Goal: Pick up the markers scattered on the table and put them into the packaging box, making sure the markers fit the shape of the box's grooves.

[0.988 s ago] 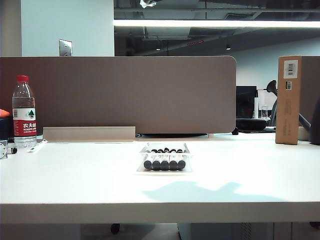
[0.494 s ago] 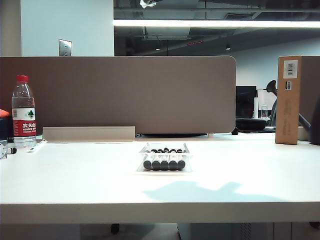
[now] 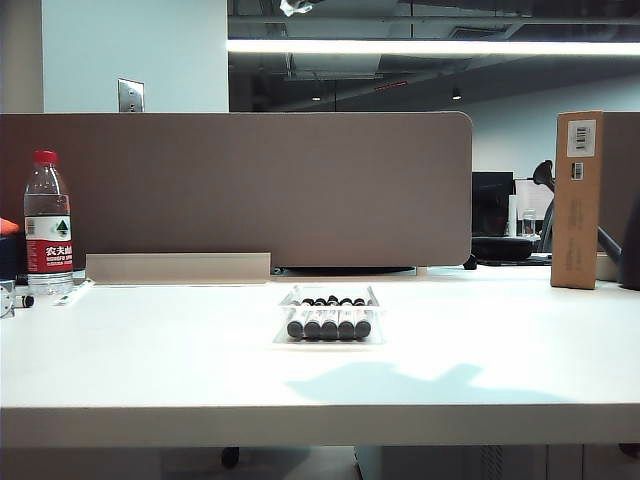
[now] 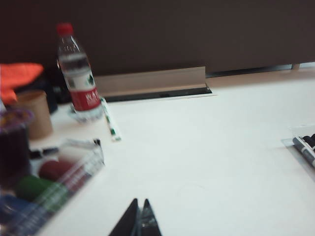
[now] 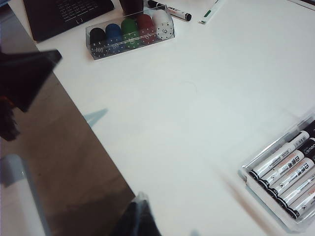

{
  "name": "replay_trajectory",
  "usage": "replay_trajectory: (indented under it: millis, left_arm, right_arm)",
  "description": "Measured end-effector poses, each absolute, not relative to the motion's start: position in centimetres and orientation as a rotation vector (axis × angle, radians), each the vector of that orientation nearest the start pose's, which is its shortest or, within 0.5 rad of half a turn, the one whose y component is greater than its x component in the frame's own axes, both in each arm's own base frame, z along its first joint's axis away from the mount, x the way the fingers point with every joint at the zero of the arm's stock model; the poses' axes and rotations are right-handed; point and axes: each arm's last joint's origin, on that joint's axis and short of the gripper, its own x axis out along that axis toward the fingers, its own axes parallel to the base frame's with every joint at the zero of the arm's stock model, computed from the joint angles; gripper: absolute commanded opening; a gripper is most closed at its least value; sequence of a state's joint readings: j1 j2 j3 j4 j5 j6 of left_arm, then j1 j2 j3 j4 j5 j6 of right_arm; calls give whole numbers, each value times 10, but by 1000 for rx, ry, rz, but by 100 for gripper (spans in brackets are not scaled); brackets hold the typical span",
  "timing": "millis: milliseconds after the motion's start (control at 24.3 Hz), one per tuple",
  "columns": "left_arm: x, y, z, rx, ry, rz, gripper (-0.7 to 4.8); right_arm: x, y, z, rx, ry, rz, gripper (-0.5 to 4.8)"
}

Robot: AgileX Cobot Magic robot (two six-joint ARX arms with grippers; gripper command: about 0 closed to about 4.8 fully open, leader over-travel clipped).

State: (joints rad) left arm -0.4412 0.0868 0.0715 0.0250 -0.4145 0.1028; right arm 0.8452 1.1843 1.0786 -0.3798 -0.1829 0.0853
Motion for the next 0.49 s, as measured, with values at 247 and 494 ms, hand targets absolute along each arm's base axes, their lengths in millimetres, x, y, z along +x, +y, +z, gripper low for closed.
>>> replay_trajectory:
  millis: [247, 494]
  left_arm:
    - [100, -20, 158, 71, 75, -34, -2]
    - [102, -7, 156, 62, 98, 15, -2]
  right_arm:
    - [166, 195, 337, -89, 522, 984, -4]
    - [166, 195, 337, -88, 521, 985, -5]
